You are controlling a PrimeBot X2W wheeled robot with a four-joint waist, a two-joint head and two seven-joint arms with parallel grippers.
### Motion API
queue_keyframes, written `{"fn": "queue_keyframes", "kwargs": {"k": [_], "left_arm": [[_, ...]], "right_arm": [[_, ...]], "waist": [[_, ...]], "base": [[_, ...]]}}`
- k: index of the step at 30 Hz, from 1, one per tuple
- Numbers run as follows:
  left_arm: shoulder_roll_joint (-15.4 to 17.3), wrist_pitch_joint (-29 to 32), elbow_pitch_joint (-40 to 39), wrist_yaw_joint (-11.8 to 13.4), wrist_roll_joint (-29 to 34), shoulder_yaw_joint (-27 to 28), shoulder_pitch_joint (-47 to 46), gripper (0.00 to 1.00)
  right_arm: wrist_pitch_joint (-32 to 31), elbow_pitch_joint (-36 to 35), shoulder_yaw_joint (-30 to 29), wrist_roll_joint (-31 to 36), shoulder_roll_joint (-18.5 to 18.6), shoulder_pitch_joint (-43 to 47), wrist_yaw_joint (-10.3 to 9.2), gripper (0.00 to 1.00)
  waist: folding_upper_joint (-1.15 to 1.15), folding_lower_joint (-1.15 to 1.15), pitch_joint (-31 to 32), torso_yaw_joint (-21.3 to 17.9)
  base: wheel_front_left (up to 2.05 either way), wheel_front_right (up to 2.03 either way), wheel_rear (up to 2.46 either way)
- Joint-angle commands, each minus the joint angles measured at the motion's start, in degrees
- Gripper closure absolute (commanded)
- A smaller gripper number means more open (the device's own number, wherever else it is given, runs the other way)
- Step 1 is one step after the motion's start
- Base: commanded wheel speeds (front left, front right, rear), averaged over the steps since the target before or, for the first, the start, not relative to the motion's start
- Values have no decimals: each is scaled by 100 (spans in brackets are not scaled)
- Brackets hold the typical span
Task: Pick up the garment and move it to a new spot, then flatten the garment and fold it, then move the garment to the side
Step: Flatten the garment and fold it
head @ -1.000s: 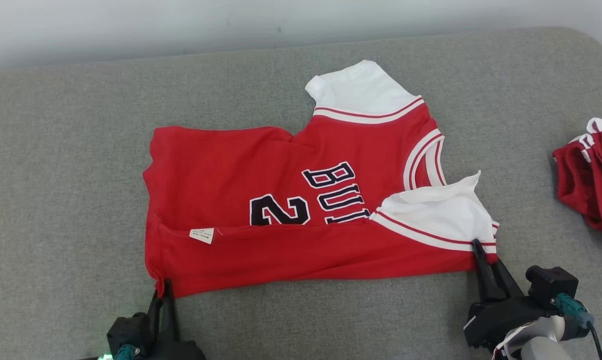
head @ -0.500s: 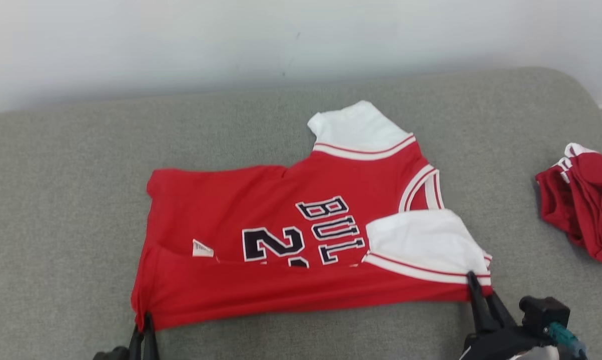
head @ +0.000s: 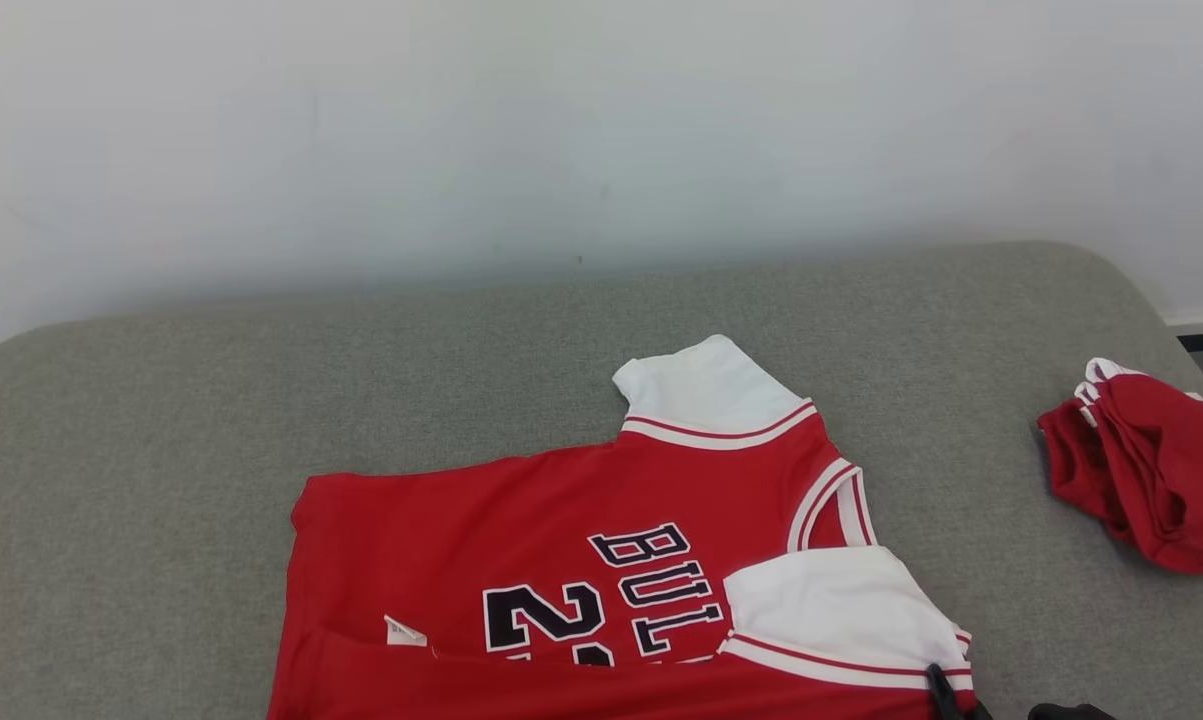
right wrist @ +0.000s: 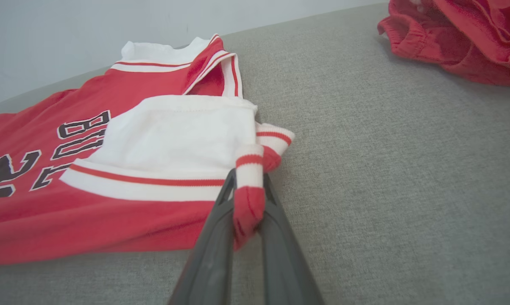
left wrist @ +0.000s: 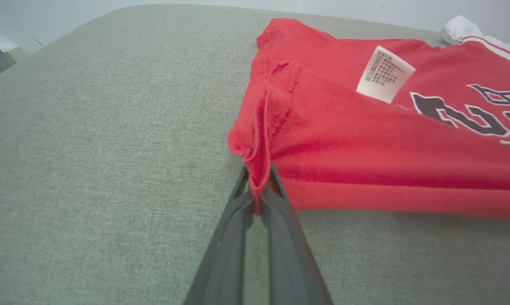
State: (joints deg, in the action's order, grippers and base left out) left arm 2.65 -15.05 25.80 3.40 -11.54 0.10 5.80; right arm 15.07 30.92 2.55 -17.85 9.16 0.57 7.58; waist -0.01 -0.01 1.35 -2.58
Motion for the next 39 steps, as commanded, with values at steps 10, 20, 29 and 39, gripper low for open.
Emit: {"fn": "queue_keyframes", "kwargs": {"k": [10, 20, 29, 39], "left_arm": [[31, -16, -261, -1, 106, -28, -79, 0], [28, -17, -308, -27, 458, 114, -1161, 0], [29, -16, 444, 12, 562, 231, -2558, 0], [132, -17, 1557, 8, 533, 246, -3538, 0]], "right_arm": [[7, -33, -153, 86, 56, -213, -19, 0], [7, -409, -243, 110, 182, -939, -18, 0], [6, -602, 87, -39, 366, -1900, -18, 0], [7, -748, 259, -142, 277, -1973, -18, 0]], "waist": [[1, 1, -159, 64], [1, 1, -819, 80], [1, 1, -1495, 59], [1, 1, -1599, 87]], "base": [[0, 0, 0], [0, 0, 0], [0, 0, 0], [0, 0, 0]]}}
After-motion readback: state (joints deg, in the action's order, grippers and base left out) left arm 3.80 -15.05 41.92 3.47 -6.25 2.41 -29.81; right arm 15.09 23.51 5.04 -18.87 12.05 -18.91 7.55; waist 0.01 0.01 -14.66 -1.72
